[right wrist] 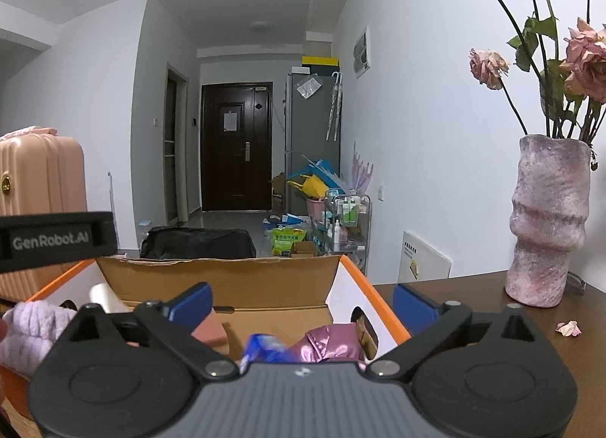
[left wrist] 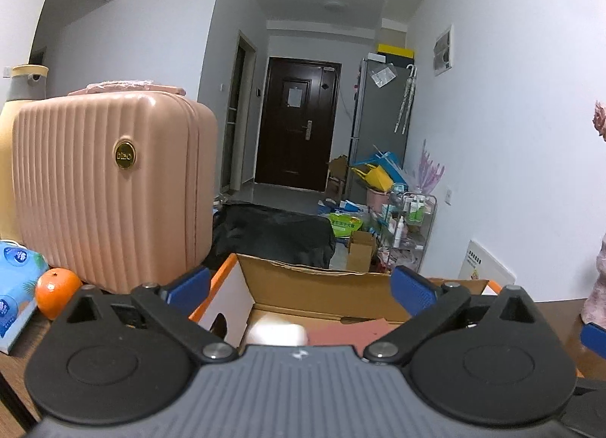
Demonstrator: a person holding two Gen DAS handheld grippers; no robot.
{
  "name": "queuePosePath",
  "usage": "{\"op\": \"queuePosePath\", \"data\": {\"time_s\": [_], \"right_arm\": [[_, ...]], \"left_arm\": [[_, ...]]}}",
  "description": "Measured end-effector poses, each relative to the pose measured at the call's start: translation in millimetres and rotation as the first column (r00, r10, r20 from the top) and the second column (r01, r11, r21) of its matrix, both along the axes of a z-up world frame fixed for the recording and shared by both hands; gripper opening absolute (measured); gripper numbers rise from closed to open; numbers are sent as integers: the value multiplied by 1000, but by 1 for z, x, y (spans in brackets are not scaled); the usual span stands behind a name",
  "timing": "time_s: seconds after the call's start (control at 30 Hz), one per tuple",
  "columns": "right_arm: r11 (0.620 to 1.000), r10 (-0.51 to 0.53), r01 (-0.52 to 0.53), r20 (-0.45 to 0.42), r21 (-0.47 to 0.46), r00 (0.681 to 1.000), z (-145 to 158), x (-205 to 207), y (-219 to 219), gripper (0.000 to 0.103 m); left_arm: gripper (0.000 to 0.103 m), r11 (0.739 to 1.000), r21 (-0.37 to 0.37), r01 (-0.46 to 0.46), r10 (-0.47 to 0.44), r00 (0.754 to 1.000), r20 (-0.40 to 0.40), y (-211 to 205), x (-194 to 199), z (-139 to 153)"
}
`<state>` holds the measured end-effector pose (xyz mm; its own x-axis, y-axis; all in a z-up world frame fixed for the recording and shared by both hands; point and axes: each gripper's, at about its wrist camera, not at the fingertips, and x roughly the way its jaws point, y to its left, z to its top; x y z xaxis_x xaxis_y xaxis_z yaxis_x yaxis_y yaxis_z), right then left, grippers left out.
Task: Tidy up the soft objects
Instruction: 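Open the left gripper to drop the white block while the right drops the handkerchief pack into the box, then move both tools back from the box toward the pouch and plush alpaca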
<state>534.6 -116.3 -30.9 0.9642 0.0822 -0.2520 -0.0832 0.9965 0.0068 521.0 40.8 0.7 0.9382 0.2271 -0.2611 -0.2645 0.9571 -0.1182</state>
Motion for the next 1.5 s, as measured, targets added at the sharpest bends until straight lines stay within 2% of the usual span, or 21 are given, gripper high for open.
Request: {"op": "queuePosePath", "data": {"time_s": [0.1,0.53,1.5], "right_arm": [[1000,-1,1,0,6,1000,0,0,-1,103],[1000,-3,3,6,8,1000,0,-10,-3,103],[999,-14,14,17,-32,1000,-1,-86,-44,103]], "left_arm": [[103,1000,-28,7,-7,1000,-6,3,0,-1],[103,1000,-30,-8,9,1000,26,2,-19,2],[103,1000,-26,17,-17,1000,-9,-11,-94,-1]]}}
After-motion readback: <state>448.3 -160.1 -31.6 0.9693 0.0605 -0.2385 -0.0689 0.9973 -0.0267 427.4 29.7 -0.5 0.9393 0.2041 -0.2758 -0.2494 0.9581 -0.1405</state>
